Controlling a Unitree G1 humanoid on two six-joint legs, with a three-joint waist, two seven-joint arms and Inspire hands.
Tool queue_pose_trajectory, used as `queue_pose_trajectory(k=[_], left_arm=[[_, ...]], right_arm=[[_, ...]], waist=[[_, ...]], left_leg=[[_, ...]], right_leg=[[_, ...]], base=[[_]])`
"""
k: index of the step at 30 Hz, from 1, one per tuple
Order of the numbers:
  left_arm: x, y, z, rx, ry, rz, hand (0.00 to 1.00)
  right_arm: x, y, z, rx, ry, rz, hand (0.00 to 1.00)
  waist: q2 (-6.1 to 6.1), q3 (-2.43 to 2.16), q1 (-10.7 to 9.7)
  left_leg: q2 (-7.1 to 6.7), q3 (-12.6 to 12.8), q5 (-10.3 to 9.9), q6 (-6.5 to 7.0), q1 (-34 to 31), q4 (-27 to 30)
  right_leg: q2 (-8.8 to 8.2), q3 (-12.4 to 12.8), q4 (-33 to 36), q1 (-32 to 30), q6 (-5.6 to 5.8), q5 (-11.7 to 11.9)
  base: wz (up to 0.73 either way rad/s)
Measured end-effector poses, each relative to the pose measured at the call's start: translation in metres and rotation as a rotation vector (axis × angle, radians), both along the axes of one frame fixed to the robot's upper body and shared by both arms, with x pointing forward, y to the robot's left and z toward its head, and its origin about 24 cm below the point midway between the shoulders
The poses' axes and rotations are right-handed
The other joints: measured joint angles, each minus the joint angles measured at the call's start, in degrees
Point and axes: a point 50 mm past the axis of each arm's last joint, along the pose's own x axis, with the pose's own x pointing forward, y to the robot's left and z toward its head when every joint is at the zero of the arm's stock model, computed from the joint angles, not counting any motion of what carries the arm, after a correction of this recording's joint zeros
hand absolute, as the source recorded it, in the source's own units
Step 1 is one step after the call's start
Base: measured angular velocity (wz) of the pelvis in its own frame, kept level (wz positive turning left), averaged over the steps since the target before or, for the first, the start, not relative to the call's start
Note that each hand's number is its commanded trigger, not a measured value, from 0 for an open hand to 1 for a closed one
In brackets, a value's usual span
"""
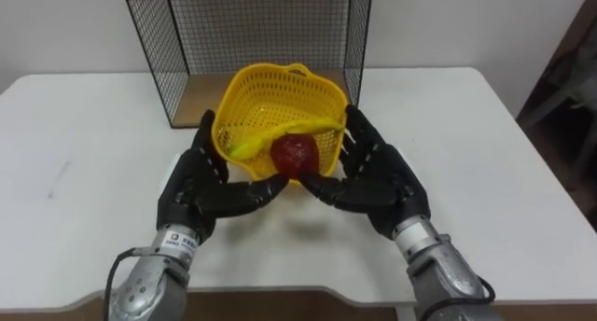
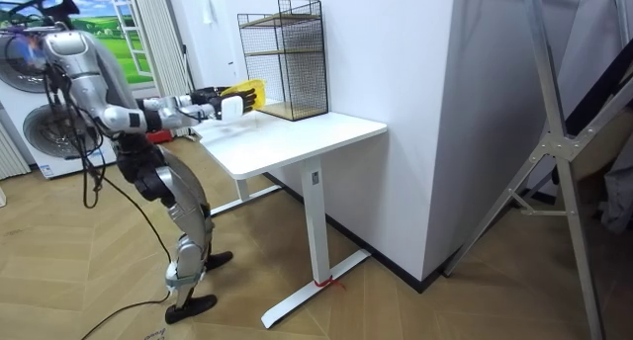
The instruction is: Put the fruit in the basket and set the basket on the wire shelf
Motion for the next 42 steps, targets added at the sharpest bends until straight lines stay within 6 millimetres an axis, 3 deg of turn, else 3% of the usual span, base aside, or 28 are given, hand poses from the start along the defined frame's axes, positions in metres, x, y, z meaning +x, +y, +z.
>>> queue_pose_trajectory(k=[3, 8, 10, 14, 17, 18, 20, 22, 23, 24, 25, 26, 28, 29, 30, 31, 35, 37, 42], left_arm=[[0.0, -0.002, 0.003, -0.018, -0.012, -0.005, 0.0], [0.0, -0.002, 0.003, -0.04, -0.007, -0.004, 0.0], [0.0, -0.002, 0.003, -0.041, -0.007, -0.007, 0.0], [0.0, -0.004, 0.003, -0.045, -0.008, -0.008, 0.0], [0.0, -0.006, 0.002, -0.045, -0.005, -0.017, 0.0], [0.0, -0.006, 0.002, -0.045, -0.006, -0.017, 0.0], [0.0, -0.007, 0.002, -0.044, -0.004, -0.02, 0.0], [0.0, -0.008, 0.002, -0.047, -0.005, -0.024, 0.0], [0.0, -0.009, 0.002, -0.052, -0.005, -0.025, 0.0], [0.0, -0.009, 0.002, -0.05, -0.006, -0.024, 0.0], [0.0, -0.006, 0.003, -0.045, -0.008, -0.019, 0.0], [0.0, -0.006, 0.003, -0.043, -0.009, -0.017, 0.0], [0.0, -0.007, 0.003, -0.046, -0.01, -0.018, 0.0], [0.0, -0.007, 0.003, -0.046, -0.009, -0.02, 0.0], [0.0, -0.008, 0.002, -0.047, -0.004, -0.021, 0.0], [0.001, -0.007, 0.003, -0.045, -0.009, -0.022, 0.0], [0.004, -0.009, 0.005, -0.043, -0.018, -0.03, 0.0], [0.005, -0.006, 0.004, -0.041, -0.013, -0.021, 0.0], [0.01, -0.006, 0.005, -0.031, 0.005, -0.031, 0.0]], right_arm=[[0.001, -0.002, 0.001, -0.009, -0.004, -0.006, 0.0], [0.001, -0.003, 0.002, -0.027, -0.01, -0.002, 0.0], [0.002, -0.004, 0.003, -0.024, -0.016, -0.003, 0.0], [0.003, -0.004, 0.005, -0.027, -0.022, -0.01, 0.0], [0.005, -0.004, 0.01, -0.034, -0.043, -0.014, 0.0], [0.005, -0.004, 0.012, -0.035, -0.049, -0.019, 0.0], [0.006, -0.004, 0.013, -0.036, -0.055, -0.022, 0.0], [0.007, -0.006, 0.013, -0.033, -0.05, -0.037, 0.0], [0.006, -0.006, 0.013, -0.035, -0.05, -0.038, 0.0], [0.007, -0.005, 0.013, -0.033, -0.05, -0.037, 0.0], [0.007, -0.003, 0.013, -0.026, -0.051, -0.032, 0.0], [0.007, -0.002, 0.013, -0.026, -0.051, -0.03, 0.0], [0.007, -0.004, 0.013, -0.036, -0.052, -0.029, 0.0], [0.007, -0.003, 0.013, -0.037, -0.052, -0.028, 0.0], [0.006, -0.002, 0.012, -0.039, -0.048, -0.022, 0.0], [0.007, -0.003, 0.013, -0.041, -0.048, -0.023, 0.0], [0.01, -0.005, 0.015, -0.006, -0.048, -0.029, 0.0], [0.017, -0.006, 0.014, -0.017, -0.041, -0.029, 0.0], [0.029, -0.006, 0.023, -0.029, -0.058, -0.022, 0.0]], waist=[[0.64, 0.34, -0.75], [1.0, 0.42, -0.88], [0.95, 0.46, -0.89], [0.87, 0.55, -0.67], [0.45, 0.77, -0.84], [0.28, 0.77, -0.89], [0.26, 0.8, -0.89], [1.01, 0.96, -1.33], [1.2, 0.95, -1.44], [1.44, 0.92, -1.28], [1.63, 1.02, -1.32], [1.88, 1.18, -1.37], [2.05, 1.29, -1.76], [1.94, 1.22, -1.74], [2.25, 1.14, -1.82], [2.58, 1.0, -1.7], [2.38, 1.04, -1.35], [2.46, 0.99, -1.27], [2.21, 1.1, -1.52]], left_leg=[[0.01, -0.2, -1.78, 0.44, -0.79, 1.87], [-1.73, 0.41, -3.43, 1.18, -0.84, 2.79], [-2.83, 0.53, -4.66, 1.73, -0.85, 4.05], [-3.78, 1.25, -7.23, 2.52, -0.39, 6.33], [-5.19, 1.55, -9.52, 4.02, -0.21, 6.99], [-5.98, 2.11, -10.47, 4.79, -0.05, 7.89], [-7.09, 2.09, -11.61, 5.81, 0.93, 8.62], [-7.57, 0.93, -12.26, 6.82, 3.27, 7.88], [-7.59, 0.45, -12.31, 6.98, 3.71, 7.55], [-7.39, 0.03, -12.44, 7.22, 4.22, 6.91], [-6.78, 0.01, -12.51, 7.36, 4.65, 6.6], [-6.59, -0.19, -12.53, 7.43, 4.73, 6.52], [-6.77, -0.87, -12.57, 7.63, 5.03, 6.22], [-6.94, -0.86, -12.6, 7.66, 5.1, 6.06], [-7.02, -1.47, -12.67, 7.6, 5.45, 5.62], [-6.71, -1.56, -12.5, 7.38, 6.04, 4.21], [-6.2, -1.99, -11.44, 6.91, 8.88, 0.06], [-5.44, -1.79, -11.23, 6.59, 10.63, -1.8], [-4.72, -1.76, -10.04, 6.23, 10.81, -4.03]], right_leg=[[-0.1, -0.8, -1.51, 0.91, 0.38, -0.12], [-2.06, -0.54, -0.83, 0.88, 1.64, -1.74], [-3.31, -0.58, 0.47, 1.06, 2.47, -3.19], [-4.25, -0.72, 0.92, 2.65, 3.8, -4.05], [-7.27, -1.6, 10.35, -0.11, 4.87, -4.27], [-8.65, -1.33, 16.0, -2.11, 6.02, -3.38], [-10.27, -0.65, 22.95, -4.57, 6.13, -0.53], [-10.69, -0.39, 27.24, -6.03, 6.21, 5.08], [-10.58, -0.41, 27.86, -6.5, 6.45, 5.92], [-9.64, -0.25, 27.5, -7.43, 6.57, 5.17], [-8.14, 0.08, 25.09, -8.55, 6.23, 2.77], [-7.47, -0.05, 23.39, -9.1, 5.99, 1.83], [-5.7, -0.9, 12.43, -10.54, 5.94, 0.87], [-5.38, -1.27, 9.21, -10.47, 5.83, 1.77], [-4.68, -1.57, 6.63, -10.22, 4.54, 4.15], [-4.11, -1.84, 4.63, -9.41, 4.23, 4.83], [-3.56, -2.76, 0.81, -6.25, 3.89, 5.97], [-2.05, -2.65, -1.96, -4.2, 3.78, 6.82], [-1.04, -2.7, -6.1, -3.46, 3.53, 8.89]], base=[[0.05], [0.03], [0.09], [0.01], [0.08], [0.1], [0.14], [0.19], [0.09], [0.0], [0.04], [0.12], [0.21], [0.2], [0.07], [0.06], [0.0], [-0.12], [-0.04]])
